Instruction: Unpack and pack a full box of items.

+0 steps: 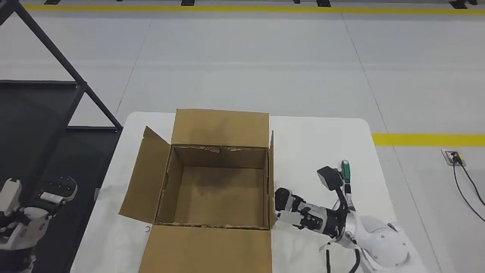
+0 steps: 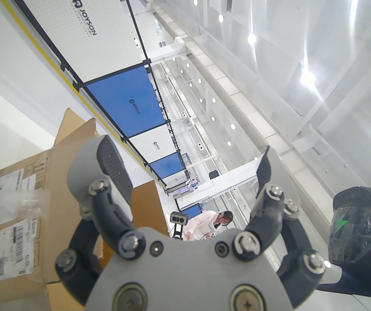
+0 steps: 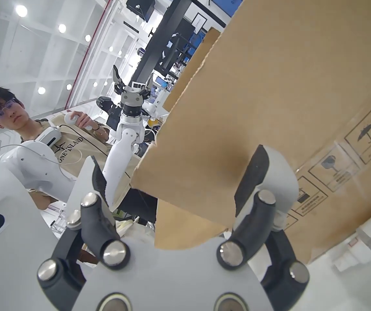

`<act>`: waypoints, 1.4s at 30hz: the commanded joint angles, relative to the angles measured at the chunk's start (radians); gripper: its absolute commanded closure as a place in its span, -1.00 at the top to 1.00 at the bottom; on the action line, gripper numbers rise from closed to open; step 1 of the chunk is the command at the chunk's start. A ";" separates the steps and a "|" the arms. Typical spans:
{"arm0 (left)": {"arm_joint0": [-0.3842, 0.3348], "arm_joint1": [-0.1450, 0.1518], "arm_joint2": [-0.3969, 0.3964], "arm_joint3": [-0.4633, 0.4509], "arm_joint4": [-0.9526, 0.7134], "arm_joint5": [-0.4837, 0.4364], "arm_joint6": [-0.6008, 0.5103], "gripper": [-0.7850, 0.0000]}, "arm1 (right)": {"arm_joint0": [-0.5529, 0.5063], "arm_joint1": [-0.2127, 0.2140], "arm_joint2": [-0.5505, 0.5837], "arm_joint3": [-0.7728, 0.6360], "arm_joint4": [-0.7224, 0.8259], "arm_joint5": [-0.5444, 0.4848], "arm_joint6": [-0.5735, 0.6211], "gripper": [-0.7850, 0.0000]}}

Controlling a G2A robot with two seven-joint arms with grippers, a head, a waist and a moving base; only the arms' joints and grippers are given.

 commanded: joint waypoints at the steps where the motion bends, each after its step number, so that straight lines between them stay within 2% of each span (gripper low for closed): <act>1: 0.001 -0.001 0.000 0.000 0.000 0.001 0.001 1.00 | 0.013 0.001 -0.009 0.014 -0.010 0.007 -0.010 1.00; 10: 0.000 -0.003 -0.002 -0.002 0.000 0.004 0.001 1.00 | -0.022 0.018 0.064 -0.012 -0.031 -0.009 -0.082 1.00; 14: -0.004 -0.003 0.001 -0.004 0.006 0.008 -0.003 1.00 | -0.051 0.025 0.112 -0.001 -0.027 0.058 -0.147 1.00; 19: -0.011 -0.003 0.001 -0.004 0.009 0.012 -0.007 1.00 | -0.012 0.024 0.112 0.135 0.061 0.141 -0.197 1.00; 21: -0.014 -0.003 -0.001 -0.002 0.008 0.014 -0.007 1.00 | 0.006 0.023 0.109 0.194 0.113 0.157 -0.192 1.00; 24: -0.019 -0.002 -0.001 0.002 0.010 0.019 -0.009 1.00 | 0.044 0.025 0.086 0.262 0.191 0.217 -0.085 1.00; 27: -0.026 -0.002 0.007 0.001 0.020 0.028 -0.010 1.00 | 0.082 0.024 0.060 0.309 0.207 0.265 -0.044 1.00; 35: -0.033 -0.002 0.020 -0.008 0.052 0.036 0.000 1.00 | 0.079 0.023 0.059 0.304 0.205 0.267 -0.058 1.00; 42: -0.040 -0.002 0.035 -0.016 0.069 0.047 0.008 1.00 | 0.106 0.009 -0.010 0.325 0.283 0.336 -0.083 1.00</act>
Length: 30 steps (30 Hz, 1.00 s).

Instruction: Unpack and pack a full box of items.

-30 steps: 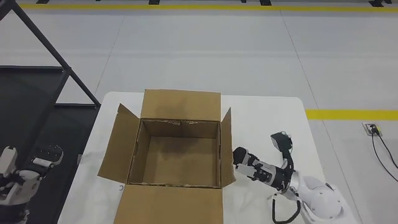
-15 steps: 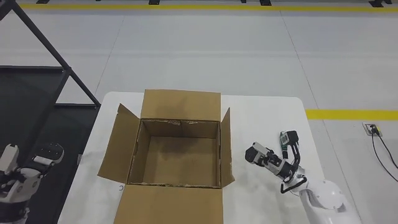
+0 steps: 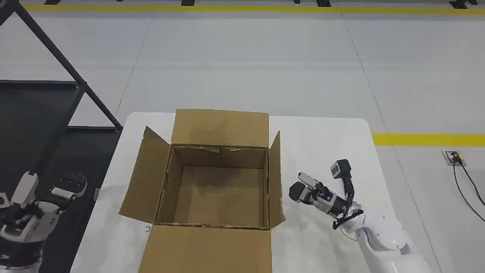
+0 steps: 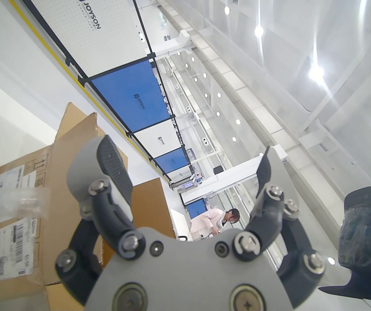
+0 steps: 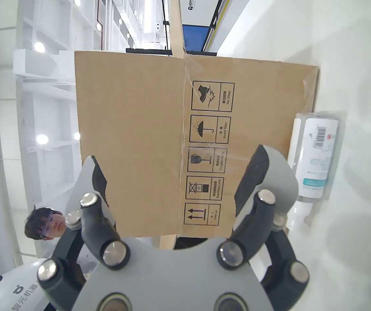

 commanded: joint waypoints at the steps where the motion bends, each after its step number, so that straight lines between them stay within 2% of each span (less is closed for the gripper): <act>1: -0.002 0.000 0.002 -0.003 0.005 0.001 0.005 1.00 | 0.021 -0.004 -0.019 0.025 0.018 0.018 0.001 1.00; 7: -0.002 -0.001 0.008 -0.005 0.008 0.001 0.015 1.00 | 0.078 -0.019 -0.088 0.090 0.077 0.057 0.045 1.00; 21: -0.006 -0.003 0.019 -0.003 0.021 0.006 0.025 1.00 | 0.150 -0.042 -0.182 0.161 0.126 0.039 0.114 1.00; 25: -0.007 -0.003 0.020 -0.002 0.022 0.007 0.024 1.00 | 0.153 -0.043 -0.178 0.162 0.109 0.008 0.067 1.00; 30: -0.009 -0.003 0.024 -0.005 0.023 0.013 0.021 1.00 | 0.120 -0.025 -0.117 0.108 0.066 -0.036 0.039 1.00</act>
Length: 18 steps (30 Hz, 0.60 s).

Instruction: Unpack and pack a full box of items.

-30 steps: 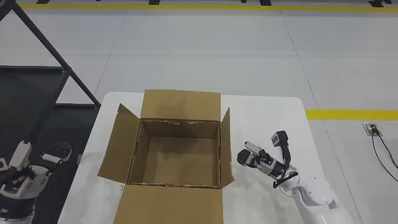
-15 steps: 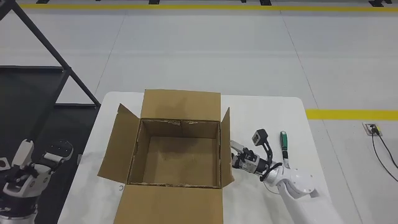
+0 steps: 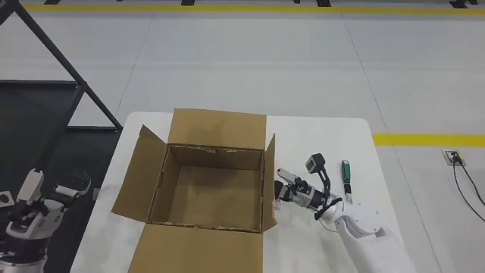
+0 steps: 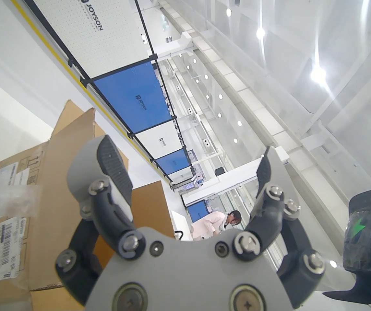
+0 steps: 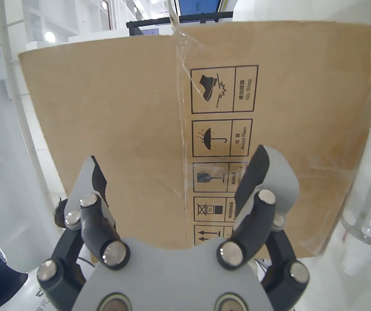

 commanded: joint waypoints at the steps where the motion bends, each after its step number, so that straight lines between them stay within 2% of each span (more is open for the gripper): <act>1: -0.002 0.001 0.006 -0.004 0.005 0.007 -0.006 1.00 | -0.026 0.010 0.035 -0.045 -0.032 -0.013 -0.015 1.00; 5: -0.015 0.004 0.028 -0.016 0.034 0.034 -0.025 1.00 | -0.101 0.039 0.119 -0.186 -0.174 0.005 -0.057 1.00; 9: -0.050 0.008 0.070 -0.033 0.082 0.073 -0.038 1.00 | -0.179 0.061 0.176 -0.330 -0.323 0.076 -0.073 1.00; 12: -0.082 0.012 0.099 -0.045 0.106 0.095 -0.046 1.00 | -0.179 0.061 0.176 -0.330 -0.323 0.076 -0.073 1.00; 18: -0.085 0.012 0.101 -0.046 0.108 0.096 -0.048 1.00 | -0.179 0.061 0.176 -0.330 -0.323 0.076 -0.073 1.00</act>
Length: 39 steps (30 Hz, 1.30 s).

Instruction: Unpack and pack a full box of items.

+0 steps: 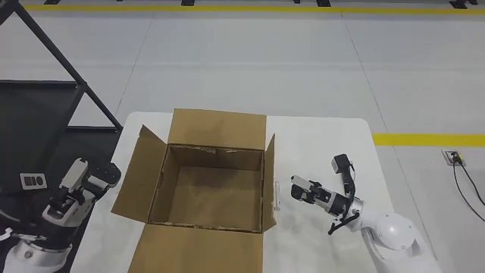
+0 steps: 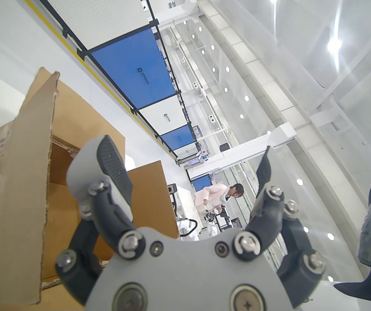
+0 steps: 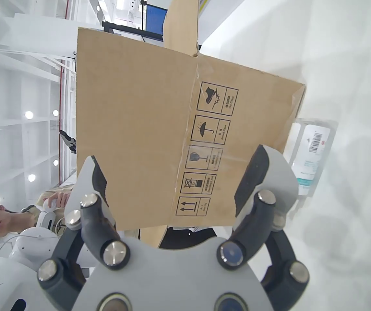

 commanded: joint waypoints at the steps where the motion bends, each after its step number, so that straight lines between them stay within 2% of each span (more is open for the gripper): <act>1: 0.000 0.000 0.000 0.000 0.000 0.000 0.000 1.00 | 0.000 0.000 0.000 0.000 0.000 0.000 0.000 1.00; 22: 0.000 0.000 0.000 0.000 0.000 0.000 0.000 1.00 | 0.008 0.001 -0.012 -0.026 -0.028 0.008 -0.013 1.00; 27: 0.000 0.000 0.000 0.000 0.000 0.000 0.000 1.00 | 0.042 0.001 -0.048 -0.058 -0.097 0.035 -0.027 1.00; 31: 0.000 0.000 0.000 0.000 0.000 0.000 0.000 1.00 | 0.060 -0.001 -0.092 -0.109 -0.223 0.110 -0.089 1.00; 39: 0.000 0.000 0.000 0.000 0.000 0.000 0.000 1.00 | 0.047 -0.004 -0.207 -0.245 -0.442 0.190 -0.119 1.00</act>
